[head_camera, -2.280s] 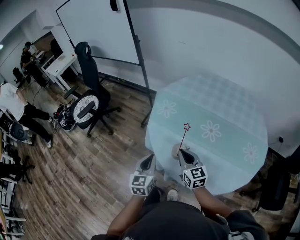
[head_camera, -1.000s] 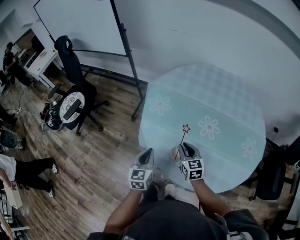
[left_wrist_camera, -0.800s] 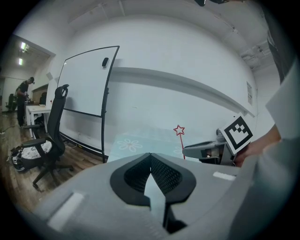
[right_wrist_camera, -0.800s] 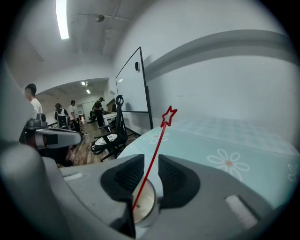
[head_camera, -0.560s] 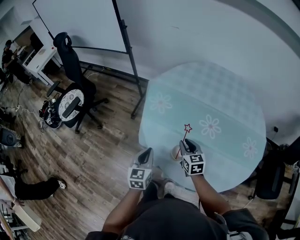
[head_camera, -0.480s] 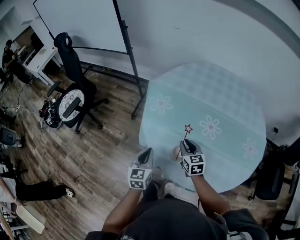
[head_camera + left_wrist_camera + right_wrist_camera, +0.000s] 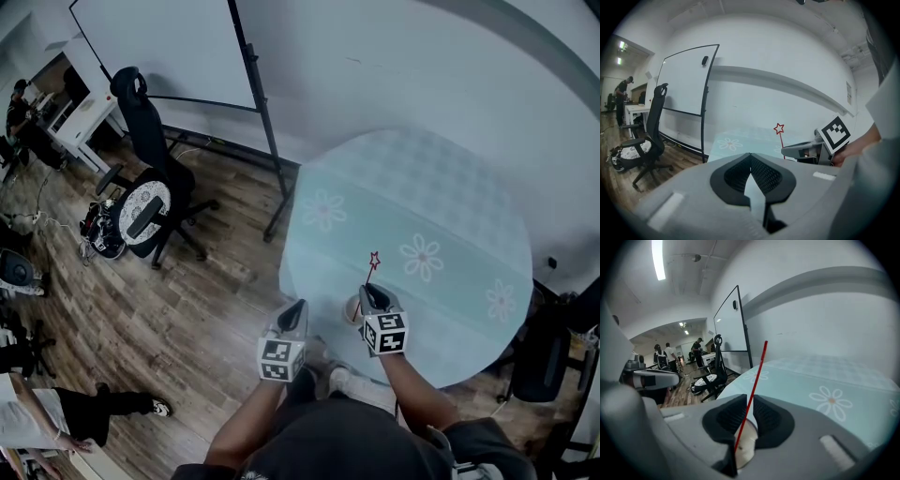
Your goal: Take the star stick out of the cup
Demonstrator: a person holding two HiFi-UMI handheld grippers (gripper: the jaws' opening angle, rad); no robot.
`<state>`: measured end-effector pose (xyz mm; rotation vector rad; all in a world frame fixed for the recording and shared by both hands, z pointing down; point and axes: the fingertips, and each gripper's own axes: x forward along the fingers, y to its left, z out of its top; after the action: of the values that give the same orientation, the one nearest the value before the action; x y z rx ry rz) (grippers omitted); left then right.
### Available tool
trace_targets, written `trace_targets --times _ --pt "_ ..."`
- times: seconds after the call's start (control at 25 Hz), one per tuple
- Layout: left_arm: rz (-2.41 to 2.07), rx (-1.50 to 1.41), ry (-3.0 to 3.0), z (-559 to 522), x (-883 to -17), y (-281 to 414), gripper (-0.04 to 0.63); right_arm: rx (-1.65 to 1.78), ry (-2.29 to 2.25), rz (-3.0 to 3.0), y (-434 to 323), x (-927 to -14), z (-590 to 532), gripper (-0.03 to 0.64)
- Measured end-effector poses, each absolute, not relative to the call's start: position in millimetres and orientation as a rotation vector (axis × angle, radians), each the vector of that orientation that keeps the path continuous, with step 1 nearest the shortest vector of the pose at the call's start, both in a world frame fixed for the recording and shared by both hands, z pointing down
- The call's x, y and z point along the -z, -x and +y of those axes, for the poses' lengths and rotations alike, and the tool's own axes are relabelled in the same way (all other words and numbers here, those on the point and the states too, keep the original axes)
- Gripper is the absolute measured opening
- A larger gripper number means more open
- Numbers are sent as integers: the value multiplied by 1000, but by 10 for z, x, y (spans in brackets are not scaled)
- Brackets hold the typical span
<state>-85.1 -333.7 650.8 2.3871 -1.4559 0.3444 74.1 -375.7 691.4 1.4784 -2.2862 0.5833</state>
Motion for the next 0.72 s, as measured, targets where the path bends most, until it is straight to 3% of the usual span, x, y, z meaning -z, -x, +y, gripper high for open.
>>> trace_targets --times 0.72 --pt "-1498 -325 -2415 -3356 -6259 888 5 -458 -1533 -2399 -672 -6376 -3735 21"
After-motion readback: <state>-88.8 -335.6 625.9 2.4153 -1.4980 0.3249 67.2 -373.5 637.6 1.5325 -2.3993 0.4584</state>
